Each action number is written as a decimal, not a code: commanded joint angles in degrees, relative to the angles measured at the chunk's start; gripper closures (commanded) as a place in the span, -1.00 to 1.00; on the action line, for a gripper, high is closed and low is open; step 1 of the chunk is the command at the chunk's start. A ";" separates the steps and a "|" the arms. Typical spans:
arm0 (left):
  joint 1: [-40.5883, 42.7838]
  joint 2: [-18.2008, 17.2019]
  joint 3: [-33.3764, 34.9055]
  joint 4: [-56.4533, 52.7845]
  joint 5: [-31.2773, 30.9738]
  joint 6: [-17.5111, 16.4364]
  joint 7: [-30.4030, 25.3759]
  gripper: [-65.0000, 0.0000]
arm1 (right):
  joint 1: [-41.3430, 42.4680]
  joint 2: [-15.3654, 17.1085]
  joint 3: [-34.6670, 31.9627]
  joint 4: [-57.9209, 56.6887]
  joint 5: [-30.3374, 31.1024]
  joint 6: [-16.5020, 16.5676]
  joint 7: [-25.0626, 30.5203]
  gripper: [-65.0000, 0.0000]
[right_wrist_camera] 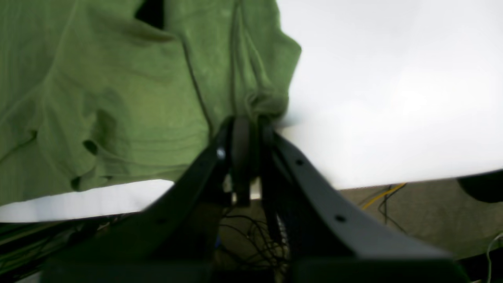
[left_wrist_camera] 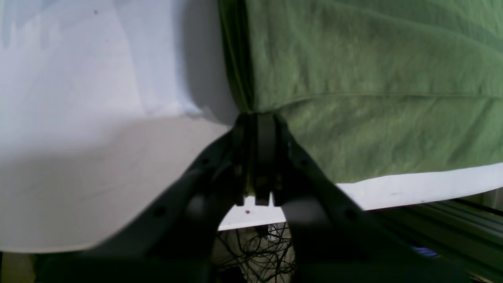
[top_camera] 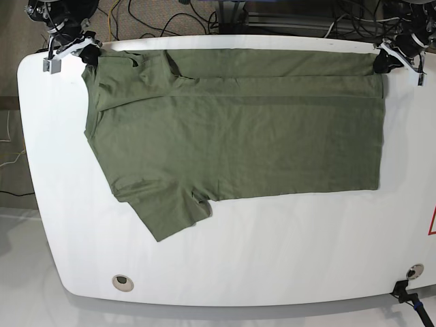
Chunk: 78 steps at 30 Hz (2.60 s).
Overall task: Fold the T-shirt properly
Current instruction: 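Drag the shirt with both grippers toward the robot, smoothing it, then reach both grippers to the shirt's hem corners and grasp them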
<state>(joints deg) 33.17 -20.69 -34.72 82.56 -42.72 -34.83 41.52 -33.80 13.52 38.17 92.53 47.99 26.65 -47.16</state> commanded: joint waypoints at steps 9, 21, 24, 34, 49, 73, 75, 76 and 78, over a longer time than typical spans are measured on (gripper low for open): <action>0.81 -0.81 0.57 -0.94 6.90 1.73 6.97 0.58 | 0.44 0.50 3.54 0.61 -8.21 -0.06 -0.80 1.00; 0.81 -0.98 0.57 -0.76 6.90 1.73 6.97 0.38 | 0.53 -0.46 3.80 0.61 -8.29 -0.32 -0.80 0.76; 0.99 -1.86 0.57 1.61 6.90 1.73 6.97 -0.06 | 0.44 -0.46 4.51 0.70 -8.29 -0.24 -0.71 0.32; 1.16 -2.04 0.39 7.41 6.98 1.99 7.14 -0.60 | -0.18 -0.38 6.88 4.39 -8.38 -0.15 -1.06 -0.24; 1.78 -1.69 -6.12 21.74 6.90 1.73 7.23 -0.62 | -0.53 -0.20 6.62 11.34 -7.86 -0.15 -1.06 -0.24; -25.04 4.64 -4.71 19.72 16.04 1.82 7.14 -0.61 | 24.35 -0.02 -8.77 10.63 -12.69 -0.50 -1.06 -0.24; -28.11 5.17 -4.71 16.47 19.11 1.73 7.14 -0.61 | 28.22 -0.38 -11.05 8.35 -16.91 -0.15 -0.98 -0.24; -29.70 5.17 -4.53 14.71 20.17 1.73 7.14 -0.61 | 30.24 -0.38 -12.37 6.68 -18.49 -0.15 -0.80 -0.24; -32.77 5.08 -2.42 10.67 21.93 1.73 6.97 -0.61 | 34.64 -0.20 -14.31 2.99 -20.69 0.03 -0.62 -0.24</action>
<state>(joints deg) 1.56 -14.70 -38.54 94.35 -20.53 -32.86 49.74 -0.34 12.23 24.29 96.40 27.35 26.48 -49.30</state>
